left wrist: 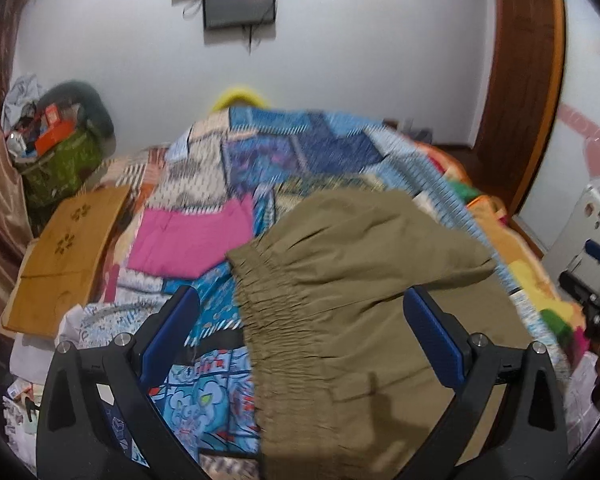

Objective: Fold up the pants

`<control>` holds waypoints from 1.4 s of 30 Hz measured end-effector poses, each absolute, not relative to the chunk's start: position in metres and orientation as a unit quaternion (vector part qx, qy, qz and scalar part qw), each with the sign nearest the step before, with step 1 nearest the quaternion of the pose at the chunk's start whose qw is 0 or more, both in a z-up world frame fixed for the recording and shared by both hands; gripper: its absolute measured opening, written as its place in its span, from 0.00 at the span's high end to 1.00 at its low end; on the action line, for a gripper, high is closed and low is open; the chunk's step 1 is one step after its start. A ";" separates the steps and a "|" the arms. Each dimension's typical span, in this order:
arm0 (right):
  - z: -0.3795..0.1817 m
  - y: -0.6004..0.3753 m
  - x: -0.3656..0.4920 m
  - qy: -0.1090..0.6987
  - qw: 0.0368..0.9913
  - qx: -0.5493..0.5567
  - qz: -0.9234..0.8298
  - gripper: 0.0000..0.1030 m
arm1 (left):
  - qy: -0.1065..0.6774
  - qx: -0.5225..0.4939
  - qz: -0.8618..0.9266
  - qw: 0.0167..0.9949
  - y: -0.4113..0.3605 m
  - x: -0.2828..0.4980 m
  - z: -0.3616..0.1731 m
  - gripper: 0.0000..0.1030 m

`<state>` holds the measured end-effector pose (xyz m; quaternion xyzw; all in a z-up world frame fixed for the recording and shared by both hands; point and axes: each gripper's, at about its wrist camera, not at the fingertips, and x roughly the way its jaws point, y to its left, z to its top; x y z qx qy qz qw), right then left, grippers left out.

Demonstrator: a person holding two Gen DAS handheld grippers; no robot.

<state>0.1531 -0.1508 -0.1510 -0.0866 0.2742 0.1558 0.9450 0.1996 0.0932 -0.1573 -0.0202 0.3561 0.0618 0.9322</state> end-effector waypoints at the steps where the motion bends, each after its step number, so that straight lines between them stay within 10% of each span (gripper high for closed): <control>1: -0.157 -0.153 0.161 0.283 0.943 -0.089 0.154 0.01 | 0.366 -0.020 0.061 0.929 0.096 0.206 -0.162 0.00; 10: -0.198 -0.176 0.222 0.370 0.913 -0.038 0.169 0.02 | 0.455 -0.002 0.051 0.889 0.119 0.252 -0.214 0.00; 16: -0.227 -0.171 0.251 0.410 0.891 -0.063 0.184 0.26 | 0.487 0.016 0.059 0.871 0.120 0.270 -0.242 0.21; 30: -0.270 -0.158 0.293 0.462 0.860 -0.066 0.207 0.79 | 0.492 -0.001 0.047 0.869 0.132 0.276 -0.259 0.21; 42: -0.269 -0.166 0.292 0.490 0.850 -0.059 0.185 0.90 | 0.492 0.085 0.139 0.855 0.170 0.267 -0.269 0.16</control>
